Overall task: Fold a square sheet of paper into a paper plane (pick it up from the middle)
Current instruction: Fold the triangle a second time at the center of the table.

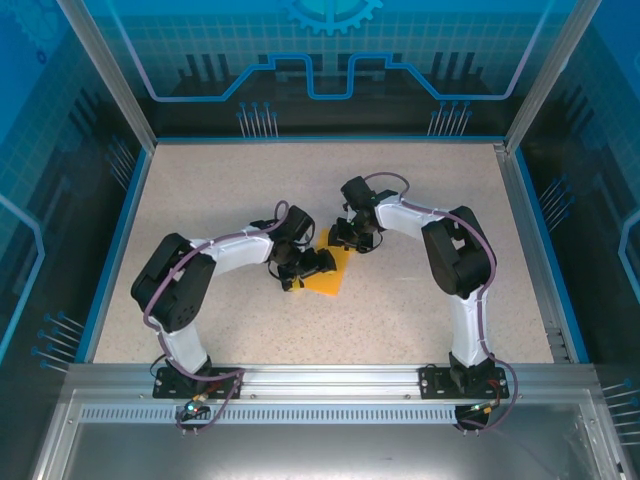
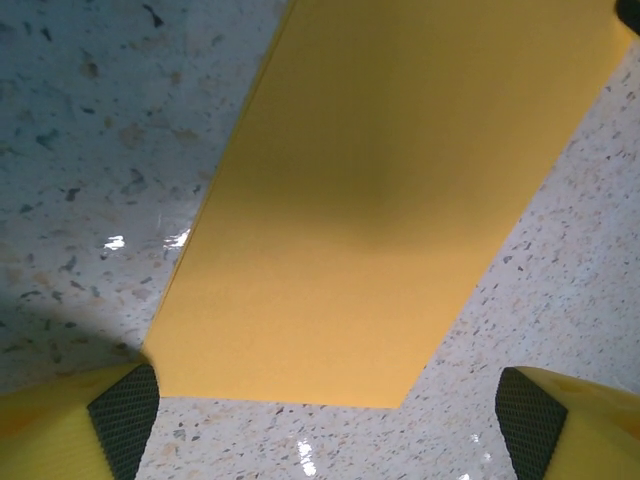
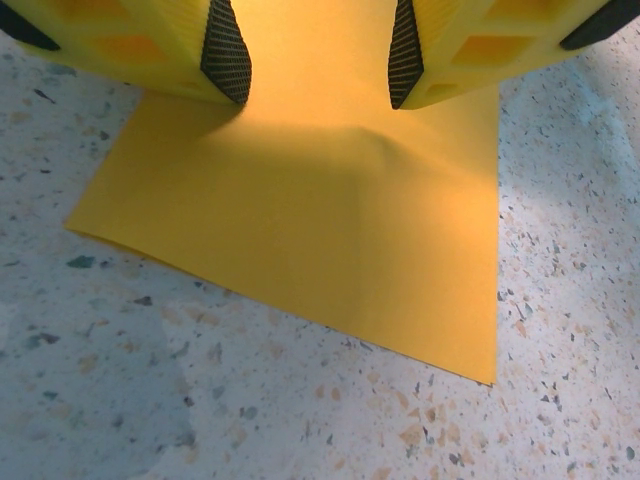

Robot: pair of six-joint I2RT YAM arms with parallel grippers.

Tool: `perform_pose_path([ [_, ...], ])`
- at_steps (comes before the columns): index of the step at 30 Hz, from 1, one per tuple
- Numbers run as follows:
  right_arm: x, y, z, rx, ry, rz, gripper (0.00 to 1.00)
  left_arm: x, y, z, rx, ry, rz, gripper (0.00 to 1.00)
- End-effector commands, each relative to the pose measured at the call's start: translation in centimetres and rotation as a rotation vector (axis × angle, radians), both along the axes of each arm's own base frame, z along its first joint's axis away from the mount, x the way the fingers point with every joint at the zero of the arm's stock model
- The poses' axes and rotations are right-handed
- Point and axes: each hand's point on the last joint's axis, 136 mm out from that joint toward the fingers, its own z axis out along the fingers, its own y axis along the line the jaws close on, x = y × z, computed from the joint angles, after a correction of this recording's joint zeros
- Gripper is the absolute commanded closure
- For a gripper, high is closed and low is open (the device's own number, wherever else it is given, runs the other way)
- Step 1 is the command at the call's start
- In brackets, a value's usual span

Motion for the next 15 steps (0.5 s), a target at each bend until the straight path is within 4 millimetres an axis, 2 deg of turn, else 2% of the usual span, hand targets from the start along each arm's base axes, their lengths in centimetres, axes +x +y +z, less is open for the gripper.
perform_pose_path([
  [1, -2.5, -3.5, -5.4, -0.145, 0.135, -0.04, 0.53, -0.2, 1.1, 0.1, 0.085, -0.009, -0.019, 0.08],
  [4, -2.5, -3.5, -5.5, -0.145, 0.135, -0.04, 0.53, 0.0, 1.5, 0.5, 0.107, -0.025, -0.022, 0.07],
  [8, -2.6, -3.4, -5.7, -0.142, 0.144, -0.041, 0.53, -0.2, 1.3, -0.1, 0.102, -0.004, -0.027, 0.07],
  [15, -2.6, -3.4, -5.9, -0.143, 0.145, -0.04, 0.53, -0.3, -0.4, 0.0, 0.035, -0.002, -0.062, 0.08],
])
